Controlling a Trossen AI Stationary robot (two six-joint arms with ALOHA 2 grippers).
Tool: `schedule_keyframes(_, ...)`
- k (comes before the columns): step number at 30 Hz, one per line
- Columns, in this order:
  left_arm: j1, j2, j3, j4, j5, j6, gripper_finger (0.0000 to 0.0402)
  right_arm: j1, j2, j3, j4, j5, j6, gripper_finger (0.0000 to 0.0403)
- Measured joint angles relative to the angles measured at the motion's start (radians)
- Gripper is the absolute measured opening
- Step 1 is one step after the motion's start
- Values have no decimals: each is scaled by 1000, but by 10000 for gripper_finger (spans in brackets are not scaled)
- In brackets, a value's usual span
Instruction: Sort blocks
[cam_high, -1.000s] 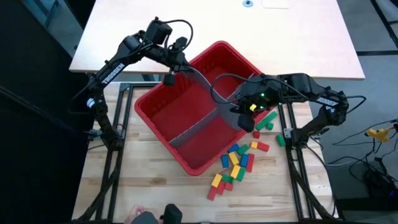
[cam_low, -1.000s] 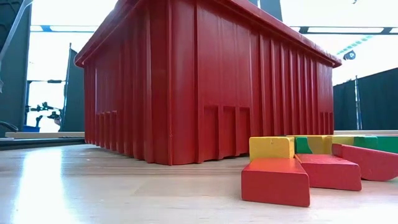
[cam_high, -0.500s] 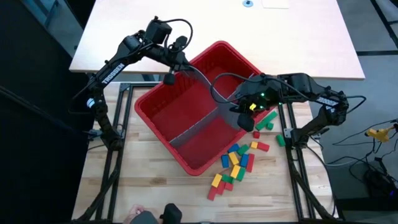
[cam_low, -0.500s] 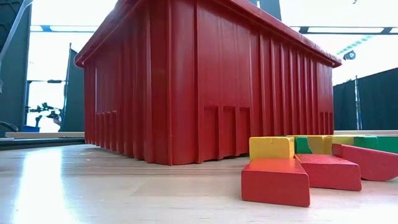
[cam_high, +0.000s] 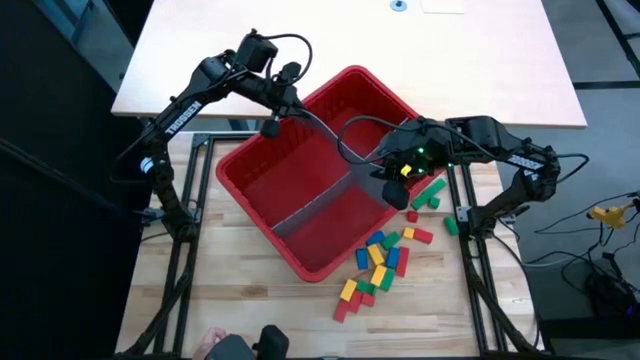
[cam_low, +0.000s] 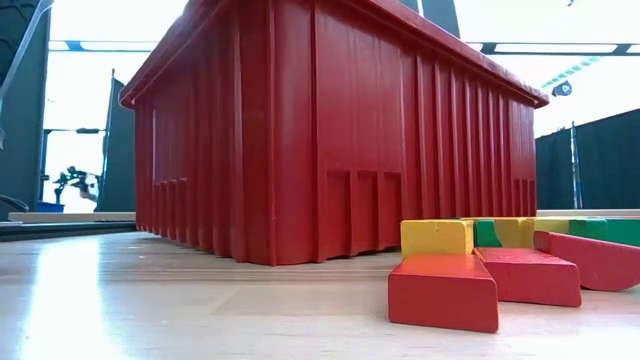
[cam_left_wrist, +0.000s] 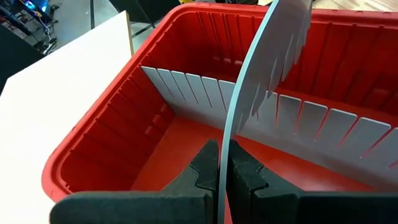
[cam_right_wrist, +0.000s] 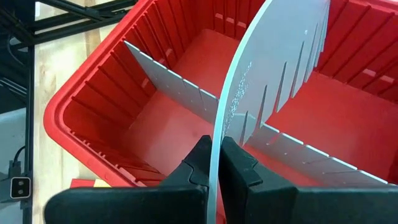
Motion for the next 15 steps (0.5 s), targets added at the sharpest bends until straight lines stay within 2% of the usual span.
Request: schedule_keyframes(15, 5, 0, -6, -1, -7, 13, 0, 0, 0, -2, -3, -21, 27, 1)
